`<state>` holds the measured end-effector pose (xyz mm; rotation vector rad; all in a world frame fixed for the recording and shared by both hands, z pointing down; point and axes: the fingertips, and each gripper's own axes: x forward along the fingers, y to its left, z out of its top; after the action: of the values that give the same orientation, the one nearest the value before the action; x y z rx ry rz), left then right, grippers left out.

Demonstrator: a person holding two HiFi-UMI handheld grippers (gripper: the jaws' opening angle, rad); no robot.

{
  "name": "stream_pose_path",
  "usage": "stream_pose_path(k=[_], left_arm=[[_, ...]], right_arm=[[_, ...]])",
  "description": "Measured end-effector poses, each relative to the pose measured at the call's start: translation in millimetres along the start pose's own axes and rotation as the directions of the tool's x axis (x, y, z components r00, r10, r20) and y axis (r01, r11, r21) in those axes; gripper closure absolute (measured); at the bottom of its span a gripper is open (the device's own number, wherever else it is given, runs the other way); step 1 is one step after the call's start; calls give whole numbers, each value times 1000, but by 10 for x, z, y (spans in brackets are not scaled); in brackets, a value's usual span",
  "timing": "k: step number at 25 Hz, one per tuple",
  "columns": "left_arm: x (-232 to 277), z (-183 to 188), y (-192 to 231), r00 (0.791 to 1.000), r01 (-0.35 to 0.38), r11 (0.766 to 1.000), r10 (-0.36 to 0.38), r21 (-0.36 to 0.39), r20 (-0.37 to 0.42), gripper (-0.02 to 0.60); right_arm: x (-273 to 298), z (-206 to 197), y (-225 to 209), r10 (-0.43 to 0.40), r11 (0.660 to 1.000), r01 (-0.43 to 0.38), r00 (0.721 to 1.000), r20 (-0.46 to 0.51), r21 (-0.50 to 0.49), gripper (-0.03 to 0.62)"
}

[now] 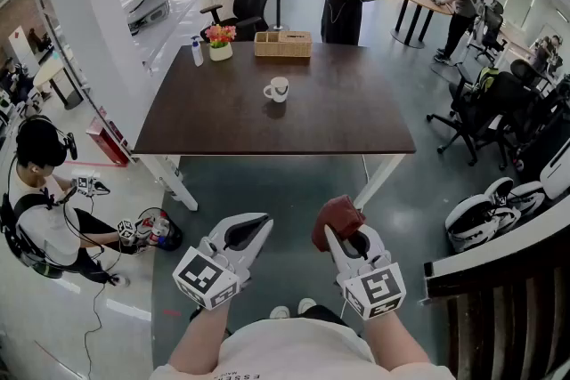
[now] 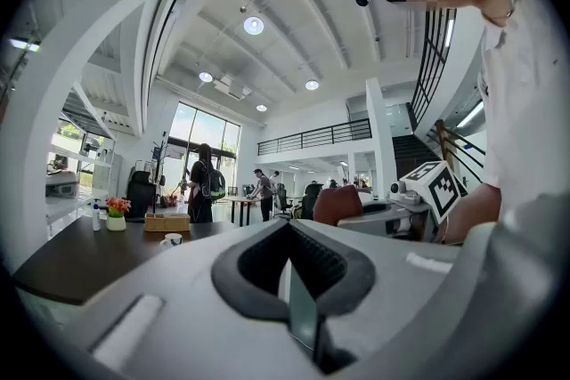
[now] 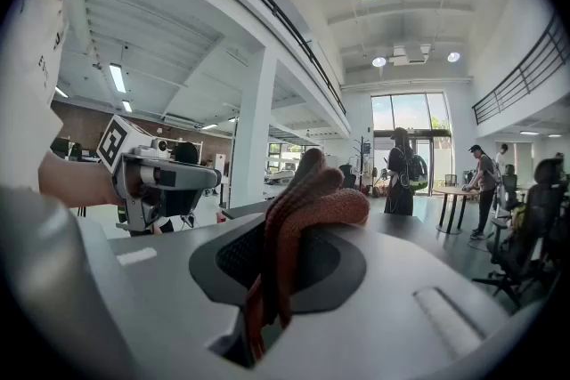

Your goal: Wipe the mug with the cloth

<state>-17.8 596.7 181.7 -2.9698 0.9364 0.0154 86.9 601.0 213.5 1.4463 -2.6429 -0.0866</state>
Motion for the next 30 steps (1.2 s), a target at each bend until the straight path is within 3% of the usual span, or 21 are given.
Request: stream_pose_path(k=[15, 30], left_arm=[[-150, -63, 133, 1000, -3, 1000, 3, -20, 4, 581], [-218, -263, 830, 999, -44, 997, 43, -56, -22, 581]], right_arm=[[79, -38, 63, -31, 998, 32, 999, -10, 52, 514], [765, -156, -35, -12, 997, 14, 1000, -29, 71, 516]])
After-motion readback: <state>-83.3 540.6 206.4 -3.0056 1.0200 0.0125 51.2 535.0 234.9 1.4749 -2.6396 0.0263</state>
